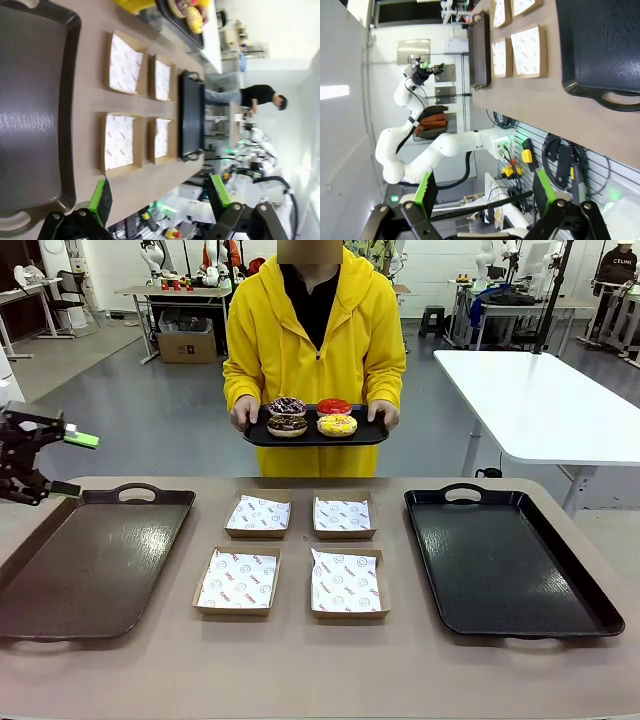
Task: Individually package the donuts and arrange them on the tray.
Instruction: Pick up one Paper togo box.
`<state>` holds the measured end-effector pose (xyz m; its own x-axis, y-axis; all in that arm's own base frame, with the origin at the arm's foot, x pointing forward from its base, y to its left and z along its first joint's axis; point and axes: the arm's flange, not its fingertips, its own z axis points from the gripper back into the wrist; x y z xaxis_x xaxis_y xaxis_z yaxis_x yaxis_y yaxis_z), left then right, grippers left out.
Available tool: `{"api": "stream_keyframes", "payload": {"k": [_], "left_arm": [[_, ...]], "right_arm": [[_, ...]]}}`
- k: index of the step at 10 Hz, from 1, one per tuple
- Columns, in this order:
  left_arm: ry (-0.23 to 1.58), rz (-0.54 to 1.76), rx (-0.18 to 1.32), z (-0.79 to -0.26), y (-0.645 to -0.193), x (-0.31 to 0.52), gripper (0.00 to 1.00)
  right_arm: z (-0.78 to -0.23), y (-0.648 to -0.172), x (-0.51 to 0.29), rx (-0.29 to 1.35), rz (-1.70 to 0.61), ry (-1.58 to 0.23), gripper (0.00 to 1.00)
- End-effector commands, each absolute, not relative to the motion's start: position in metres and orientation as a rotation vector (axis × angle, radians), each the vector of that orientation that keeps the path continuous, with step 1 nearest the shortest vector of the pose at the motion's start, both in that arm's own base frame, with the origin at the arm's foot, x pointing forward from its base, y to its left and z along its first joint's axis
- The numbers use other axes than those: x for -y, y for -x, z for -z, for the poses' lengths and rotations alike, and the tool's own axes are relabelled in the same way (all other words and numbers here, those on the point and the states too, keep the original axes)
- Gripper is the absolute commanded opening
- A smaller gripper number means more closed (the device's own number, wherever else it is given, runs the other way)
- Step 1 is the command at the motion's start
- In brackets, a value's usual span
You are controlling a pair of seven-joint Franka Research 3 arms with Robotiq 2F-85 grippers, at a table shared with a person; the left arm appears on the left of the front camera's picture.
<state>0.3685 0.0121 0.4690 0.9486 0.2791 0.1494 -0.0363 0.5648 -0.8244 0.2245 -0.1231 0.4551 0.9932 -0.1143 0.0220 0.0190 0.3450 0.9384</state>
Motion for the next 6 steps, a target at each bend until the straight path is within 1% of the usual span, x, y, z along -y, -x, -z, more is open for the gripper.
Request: {"api": "stream_keyframes", "payload": {"k": [1,2,3,6], "left_arm": [[0.713,-0.147,0.208,-0.493,-0.380,0.026,1.00],[0.605,-0.114,0.178,-0.500,-0.384,0.051,1.00],[0.481,-0.089,0.106,-0.501,-0.387,0.082,1.00],[0.212,-0.003,0.063,-0.476,-0.376,0.178,1.00]], "right_arm": [[-0.455,-0.224,0.124,0.081,0.094,-1.221,1.00],[-0.455,-0.224,0.124,0.081,0.094,-1.221,1.00],[-0.455,-0.224,0.124,0.081,0.094,-1.221,1.00],[-0.455,-0.224,0.124,0.081,0.094,-1.221,1.00]]}}
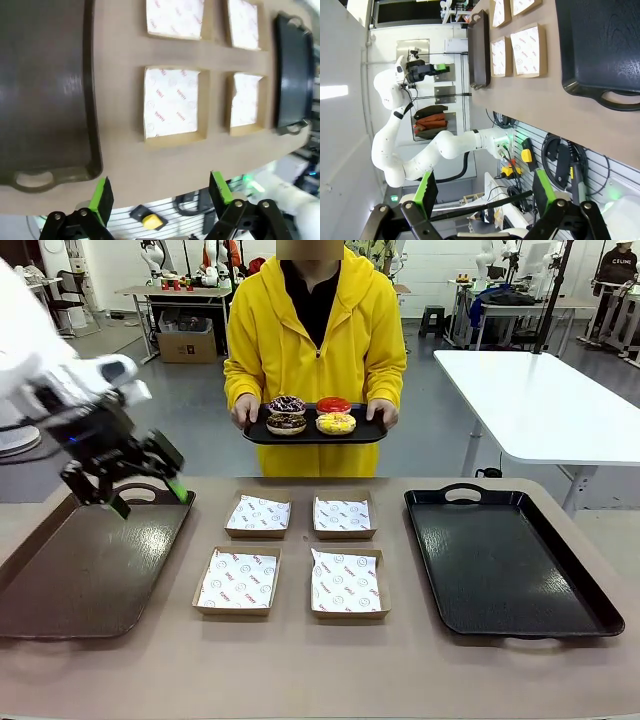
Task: Individually package the donuts and arrange them on the tray.
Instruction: Pick up one Paper togo box.
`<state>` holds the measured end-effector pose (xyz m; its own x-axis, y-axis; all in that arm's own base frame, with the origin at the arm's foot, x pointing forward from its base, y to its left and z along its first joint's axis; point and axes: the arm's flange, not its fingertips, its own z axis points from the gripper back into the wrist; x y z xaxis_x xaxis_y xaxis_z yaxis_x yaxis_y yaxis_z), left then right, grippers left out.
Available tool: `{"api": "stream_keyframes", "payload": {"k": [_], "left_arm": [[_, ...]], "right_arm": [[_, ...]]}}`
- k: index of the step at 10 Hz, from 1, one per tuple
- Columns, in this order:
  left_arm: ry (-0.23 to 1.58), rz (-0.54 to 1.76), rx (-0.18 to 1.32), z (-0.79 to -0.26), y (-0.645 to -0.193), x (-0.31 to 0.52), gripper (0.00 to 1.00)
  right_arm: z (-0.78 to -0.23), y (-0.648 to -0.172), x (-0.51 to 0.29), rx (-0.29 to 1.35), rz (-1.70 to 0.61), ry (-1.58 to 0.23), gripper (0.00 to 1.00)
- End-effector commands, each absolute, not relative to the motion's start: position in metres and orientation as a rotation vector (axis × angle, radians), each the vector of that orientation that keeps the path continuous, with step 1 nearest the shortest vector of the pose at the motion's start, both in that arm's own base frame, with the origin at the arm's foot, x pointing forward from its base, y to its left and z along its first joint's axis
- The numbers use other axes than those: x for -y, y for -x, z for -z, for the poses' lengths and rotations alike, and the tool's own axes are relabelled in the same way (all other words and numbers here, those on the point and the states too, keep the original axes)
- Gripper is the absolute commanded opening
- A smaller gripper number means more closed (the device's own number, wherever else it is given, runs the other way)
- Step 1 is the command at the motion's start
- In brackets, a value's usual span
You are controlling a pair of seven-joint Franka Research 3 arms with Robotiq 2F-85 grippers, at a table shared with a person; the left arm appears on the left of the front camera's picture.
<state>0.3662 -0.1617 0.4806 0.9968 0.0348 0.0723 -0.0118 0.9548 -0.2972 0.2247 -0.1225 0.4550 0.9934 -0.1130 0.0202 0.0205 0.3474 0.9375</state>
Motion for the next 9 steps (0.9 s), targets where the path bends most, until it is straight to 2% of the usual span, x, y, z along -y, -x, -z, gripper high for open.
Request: {"api": "stream_keyframes", "payload": {"k": [1,4,6,7,9], "left_arm": [[0.117,-0.004,0.064,-0.458,-0.378,0.200,1.00],[-0.037,0.006,0.067,-0.393,-0.396,0.238,1.00],[-0.057,0.029,0.055,-0.362,-0.409,0.240,1.00],[-0.005,0.050,0.055,-0.360,-0.411,0.238,1.00],[-0.046,0.049,0.046,-0.364,-0.394,0.232,1.00]], "right_arm": [[-0.455,-0.224,0.124,0.081,0.094,-1.221,1.00],[-0.455,-0.224,0.124,0.081,0.094,-1.221,1.00],[-0.455,-0.224,0.124,0.081,0.094,-1.221,1.00],[-0.455,-0.224,0.124,0.081,0.094,-1.221,1.00],[-0.455,-0.224,0.124,0.081,0.094,-1.221,1.00]]}}
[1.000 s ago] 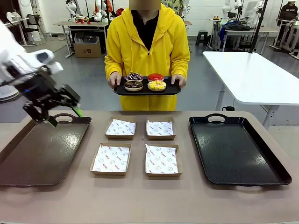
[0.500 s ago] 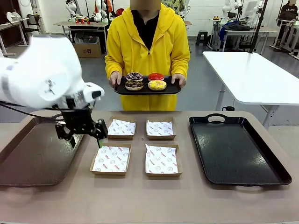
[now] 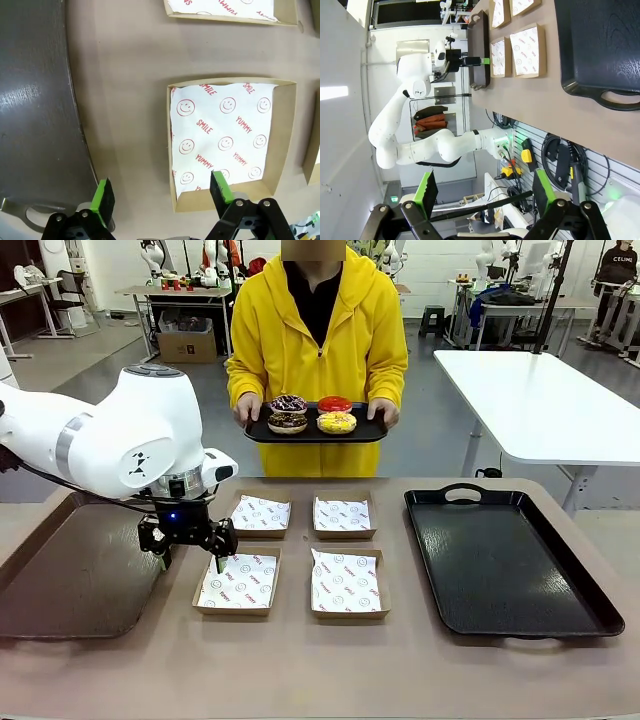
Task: Individually package the donuts and arrange them on the tray.
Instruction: Pick up one Paper togo box.
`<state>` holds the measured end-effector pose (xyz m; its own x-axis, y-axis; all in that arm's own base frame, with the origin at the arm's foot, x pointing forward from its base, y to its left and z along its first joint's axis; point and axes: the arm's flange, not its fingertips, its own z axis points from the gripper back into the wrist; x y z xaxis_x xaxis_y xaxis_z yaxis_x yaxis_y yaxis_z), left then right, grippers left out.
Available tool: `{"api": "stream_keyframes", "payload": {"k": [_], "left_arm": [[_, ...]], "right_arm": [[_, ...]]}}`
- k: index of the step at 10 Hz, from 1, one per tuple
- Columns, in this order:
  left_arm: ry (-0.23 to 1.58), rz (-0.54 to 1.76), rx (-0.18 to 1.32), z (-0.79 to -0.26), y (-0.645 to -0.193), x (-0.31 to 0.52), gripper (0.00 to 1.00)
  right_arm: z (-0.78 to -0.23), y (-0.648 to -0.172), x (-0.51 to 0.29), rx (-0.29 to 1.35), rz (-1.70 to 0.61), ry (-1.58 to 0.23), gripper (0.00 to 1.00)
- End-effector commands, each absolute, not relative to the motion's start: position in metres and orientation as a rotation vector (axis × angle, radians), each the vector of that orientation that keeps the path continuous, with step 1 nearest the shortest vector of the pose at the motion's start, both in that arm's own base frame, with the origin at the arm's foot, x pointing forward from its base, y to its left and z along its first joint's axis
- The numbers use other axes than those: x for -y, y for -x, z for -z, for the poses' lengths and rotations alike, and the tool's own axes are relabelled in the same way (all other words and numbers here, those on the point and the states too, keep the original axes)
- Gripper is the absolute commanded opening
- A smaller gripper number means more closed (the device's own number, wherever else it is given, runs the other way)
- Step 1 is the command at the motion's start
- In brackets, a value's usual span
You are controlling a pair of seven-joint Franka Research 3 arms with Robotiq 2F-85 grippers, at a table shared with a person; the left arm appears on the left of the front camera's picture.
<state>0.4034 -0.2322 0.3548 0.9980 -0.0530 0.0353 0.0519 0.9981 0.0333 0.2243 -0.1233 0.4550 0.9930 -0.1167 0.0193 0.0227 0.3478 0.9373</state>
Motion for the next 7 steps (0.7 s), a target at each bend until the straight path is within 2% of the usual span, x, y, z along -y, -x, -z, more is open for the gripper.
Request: {"api": "stream_keyframes", "payload": {"k": [1,7], "left_arm": [[-0.046,0.049,0.046,-0.3645,-0.3942,0.2322,1.00],[-0.028,0.085,0.054,-0.3546,-0.4027,0.2345,1.00]], "right_arm": [[-0.4548,-0.2237,0.1235,0.081,0.094,-1.221,1.00],[-0.4548,-0.2237,0.1235,0.081,0.094,-1.221,1.00]]}}
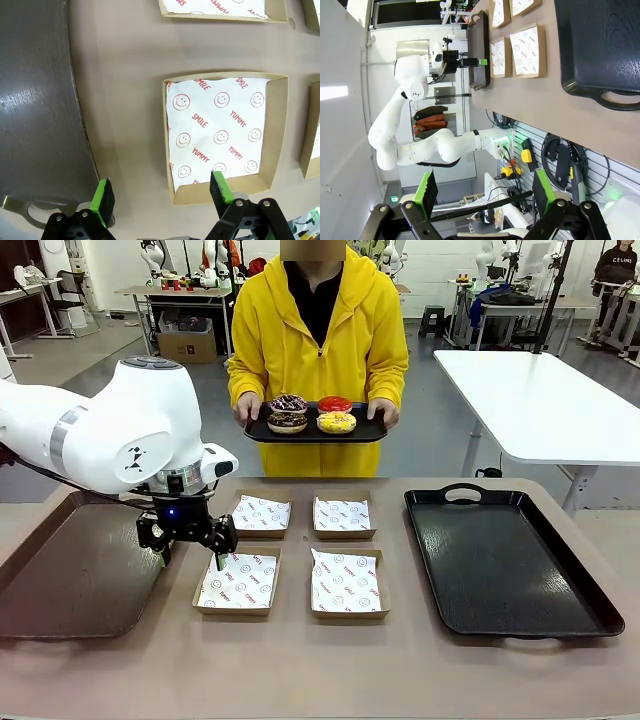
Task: Individually package the donuts and arrange them on the tray.
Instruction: Pick up one Paper togo box.
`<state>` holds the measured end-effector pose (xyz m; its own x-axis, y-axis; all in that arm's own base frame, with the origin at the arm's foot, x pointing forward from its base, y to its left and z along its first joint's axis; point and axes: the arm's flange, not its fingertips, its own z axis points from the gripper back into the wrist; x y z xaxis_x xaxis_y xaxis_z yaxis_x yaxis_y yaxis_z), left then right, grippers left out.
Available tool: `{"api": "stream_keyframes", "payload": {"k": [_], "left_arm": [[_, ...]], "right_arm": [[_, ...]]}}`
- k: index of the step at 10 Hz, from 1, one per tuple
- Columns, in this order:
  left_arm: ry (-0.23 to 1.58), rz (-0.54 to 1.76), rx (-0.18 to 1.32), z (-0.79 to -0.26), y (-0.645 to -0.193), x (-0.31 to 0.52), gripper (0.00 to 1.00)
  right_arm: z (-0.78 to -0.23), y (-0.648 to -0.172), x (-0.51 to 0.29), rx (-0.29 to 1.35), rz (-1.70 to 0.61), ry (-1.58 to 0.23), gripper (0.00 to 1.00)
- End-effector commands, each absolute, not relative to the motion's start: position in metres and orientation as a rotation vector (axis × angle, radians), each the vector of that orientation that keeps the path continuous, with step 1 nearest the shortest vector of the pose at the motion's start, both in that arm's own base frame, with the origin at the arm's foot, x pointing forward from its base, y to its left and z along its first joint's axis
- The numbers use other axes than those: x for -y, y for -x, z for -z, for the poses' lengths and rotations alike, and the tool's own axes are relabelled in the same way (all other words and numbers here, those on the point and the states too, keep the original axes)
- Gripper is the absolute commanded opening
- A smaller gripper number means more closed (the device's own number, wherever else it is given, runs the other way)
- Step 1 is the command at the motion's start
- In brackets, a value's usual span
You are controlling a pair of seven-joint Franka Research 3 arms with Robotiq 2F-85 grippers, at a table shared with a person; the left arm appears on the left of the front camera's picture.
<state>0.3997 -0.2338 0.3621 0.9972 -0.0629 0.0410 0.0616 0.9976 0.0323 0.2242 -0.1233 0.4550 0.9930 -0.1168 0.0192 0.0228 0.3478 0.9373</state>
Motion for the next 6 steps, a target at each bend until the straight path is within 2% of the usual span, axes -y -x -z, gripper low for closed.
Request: {"api": "stream_keyframes", "payload": {"k": [1,5,6], "left_arm": [[-0.018,0.098,0.053,-0.347,-0.404,0.233,1.00],[-0.017,0.089,0.028,-0.318,-0.418,0.224,1.00],[0.001,0.096,0.038,-0.314,-0.421,0.225,0.85]], "right_arm": [[-0.455,-0.224,0.124,0.081,0.094,-1.221,1.00],[-0.455,-0.224,0.124,0.081,0.094,-1.221,1.00],[-0.455,-0.224,0.124,0.081,0.094,-1.221,1.00]]}}
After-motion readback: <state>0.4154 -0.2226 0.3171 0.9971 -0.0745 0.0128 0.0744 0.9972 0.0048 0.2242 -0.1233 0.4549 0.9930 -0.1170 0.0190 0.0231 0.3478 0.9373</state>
